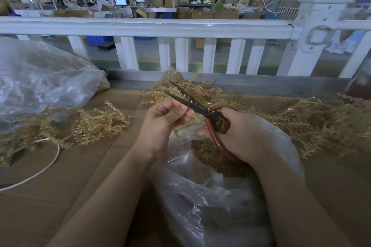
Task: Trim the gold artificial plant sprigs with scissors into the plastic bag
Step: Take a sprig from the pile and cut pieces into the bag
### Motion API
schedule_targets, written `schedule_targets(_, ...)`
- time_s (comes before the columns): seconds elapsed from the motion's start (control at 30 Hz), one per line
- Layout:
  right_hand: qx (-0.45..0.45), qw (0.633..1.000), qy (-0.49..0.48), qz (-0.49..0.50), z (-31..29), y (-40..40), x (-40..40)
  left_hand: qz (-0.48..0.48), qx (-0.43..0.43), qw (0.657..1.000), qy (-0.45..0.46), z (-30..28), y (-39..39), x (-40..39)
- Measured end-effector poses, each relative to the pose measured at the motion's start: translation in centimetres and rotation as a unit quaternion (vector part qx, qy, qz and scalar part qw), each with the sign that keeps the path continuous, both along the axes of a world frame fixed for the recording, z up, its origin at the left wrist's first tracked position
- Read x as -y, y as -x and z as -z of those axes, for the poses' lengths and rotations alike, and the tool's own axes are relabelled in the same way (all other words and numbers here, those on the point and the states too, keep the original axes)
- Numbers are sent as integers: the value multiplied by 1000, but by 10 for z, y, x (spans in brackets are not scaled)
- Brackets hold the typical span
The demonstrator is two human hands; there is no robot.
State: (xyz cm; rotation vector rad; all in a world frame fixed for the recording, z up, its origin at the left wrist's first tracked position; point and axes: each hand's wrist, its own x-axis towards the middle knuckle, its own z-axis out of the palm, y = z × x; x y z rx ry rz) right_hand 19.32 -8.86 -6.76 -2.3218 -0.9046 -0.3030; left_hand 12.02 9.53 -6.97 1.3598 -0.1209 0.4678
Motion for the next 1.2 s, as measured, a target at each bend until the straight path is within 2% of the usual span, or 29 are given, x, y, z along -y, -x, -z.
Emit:
schedule_targets(0.27, -11, 1000, 3, 10, 5, -5, -1, 30, -12, 999, 23, -1, -1, -1)
schedule_targets(0.5, -78, 994, -56, -59, 5, 0, -4, 81, -24, 994, 76, -2, -1, -1)
schedule_targets(0.77, -61, 994, -58, -63, 5, -2, -5, 104, -38, 985, 129, -4, 1, 0)
schedule_targets(0.93, -91, 990, -99, -32, 6, -3, -2, 22, -40, 997, 69, -3, -1, 2)
schedule_targets(1.07, -136, 976, -166, -29, 3, -5, -3, -13, -51, 997, -64, 1, 0, 7)
schedule_targets(1.2, -177, 968, -170, -52, 3, -5, -6, 0, -41, 996, -75, 2, 0, 12)
